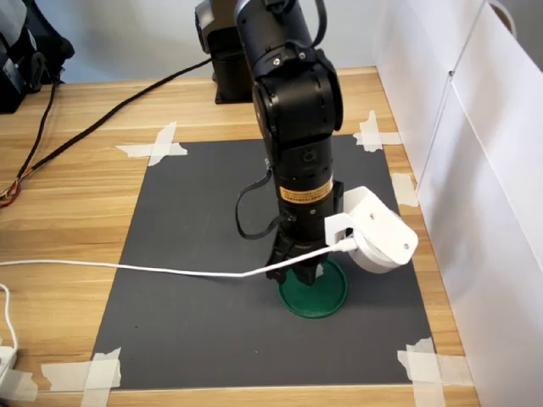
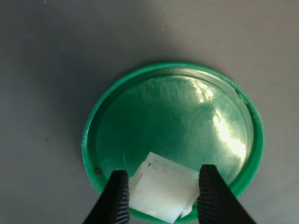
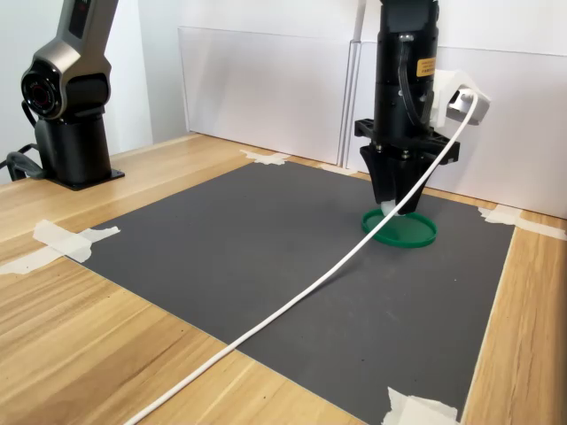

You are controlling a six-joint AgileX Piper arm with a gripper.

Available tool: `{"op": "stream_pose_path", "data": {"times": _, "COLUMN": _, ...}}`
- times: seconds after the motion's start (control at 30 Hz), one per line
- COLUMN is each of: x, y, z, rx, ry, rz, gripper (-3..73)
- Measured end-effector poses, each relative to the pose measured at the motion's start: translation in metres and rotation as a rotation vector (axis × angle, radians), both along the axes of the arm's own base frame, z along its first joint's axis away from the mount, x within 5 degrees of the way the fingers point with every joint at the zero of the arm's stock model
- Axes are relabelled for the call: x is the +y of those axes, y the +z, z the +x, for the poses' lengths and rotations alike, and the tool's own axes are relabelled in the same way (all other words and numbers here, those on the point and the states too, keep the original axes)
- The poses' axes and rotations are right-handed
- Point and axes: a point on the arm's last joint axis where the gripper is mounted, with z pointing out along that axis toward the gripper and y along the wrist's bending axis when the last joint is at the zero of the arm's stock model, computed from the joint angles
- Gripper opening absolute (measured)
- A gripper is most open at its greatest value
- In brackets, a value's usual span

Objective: Grasp a white terminal and put it in the green lid.

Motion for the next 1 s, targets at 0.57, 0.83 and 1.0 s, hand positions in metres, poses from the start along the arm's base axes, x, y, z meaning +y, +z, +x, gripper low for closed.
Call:
{"op": "stream_pose_path", "data": {"times": 0.57, "x": -0.004, "y": 0.040, "z": -0.011, "rx": -0.133, "ry": -0.028, "rz": 0.048, "gripper": 57.6}}
{"op": "stream_pose_path", "data": {"times": 0.83, "x": -0.041, "y": 0.082, "z": -0.066, "rx": -0.336, "ry": -0.117, "rz": 0.126, "gripper": 25.9}}
{"op": "stream_pose_path", "data": {"times": 1.0, "x": -0.079, "y": 0.093, "z": -0.114, "rx": -0.411, "ry": -0.236, "rz": 0.154, "gripper": 0.5}}
